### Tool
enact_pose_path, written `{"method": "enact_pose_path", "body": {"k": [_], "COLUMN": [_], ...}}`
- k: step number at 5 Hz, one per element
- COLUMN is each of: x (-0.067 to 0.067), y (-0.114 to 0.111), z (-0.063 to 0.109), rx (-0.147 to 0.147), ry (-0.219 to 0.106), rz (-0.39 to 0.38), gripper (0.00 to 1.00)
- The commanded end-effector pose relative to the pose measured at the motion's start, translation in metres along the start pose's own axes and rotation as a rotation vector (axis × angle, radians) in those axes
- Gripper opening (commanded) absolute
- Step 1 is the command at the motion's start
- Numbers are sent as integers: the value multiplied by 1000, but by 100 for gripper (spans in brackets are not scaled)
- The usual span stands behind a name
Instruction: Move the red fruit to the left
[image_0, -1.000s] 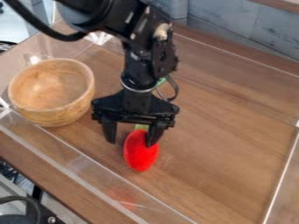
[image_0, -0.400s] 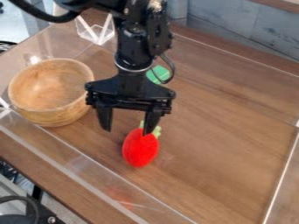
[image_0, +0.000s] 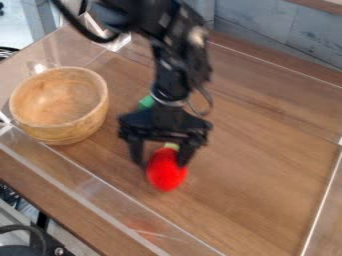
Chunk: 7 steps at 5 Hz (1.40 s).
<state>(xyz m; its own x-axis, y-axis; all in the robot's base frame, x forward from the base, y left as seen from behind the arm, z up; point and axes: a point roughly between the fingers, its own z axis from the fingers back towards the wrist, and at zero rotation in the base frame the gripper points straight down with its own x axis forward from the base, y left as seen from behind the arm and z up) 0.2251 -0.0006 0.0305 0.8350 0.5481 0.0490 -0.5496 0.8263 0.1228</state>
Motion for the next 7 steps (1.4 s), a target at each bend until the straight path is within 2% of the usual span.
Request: {"method": "enact_pose_path", "body": {"k": [1, 2, 3, 4, 5, 6, 7], "x": [19, 37, 63, 85, 98, 114, 127], "y": [9, 21, 34, 51, 37, 50, 62], "z": [-1, 10, 35, 64, 84, 82, 83], "rx": [-12, -32, -72, -116, -152, -162, -173], "ry": [-22, -20, -27, -43, -58, -50, -51], "rz": [-24, -93, -97, -58, -120, -94, -98], "gripper": [0, 0, 0, 0, 0, 0, 0]}}
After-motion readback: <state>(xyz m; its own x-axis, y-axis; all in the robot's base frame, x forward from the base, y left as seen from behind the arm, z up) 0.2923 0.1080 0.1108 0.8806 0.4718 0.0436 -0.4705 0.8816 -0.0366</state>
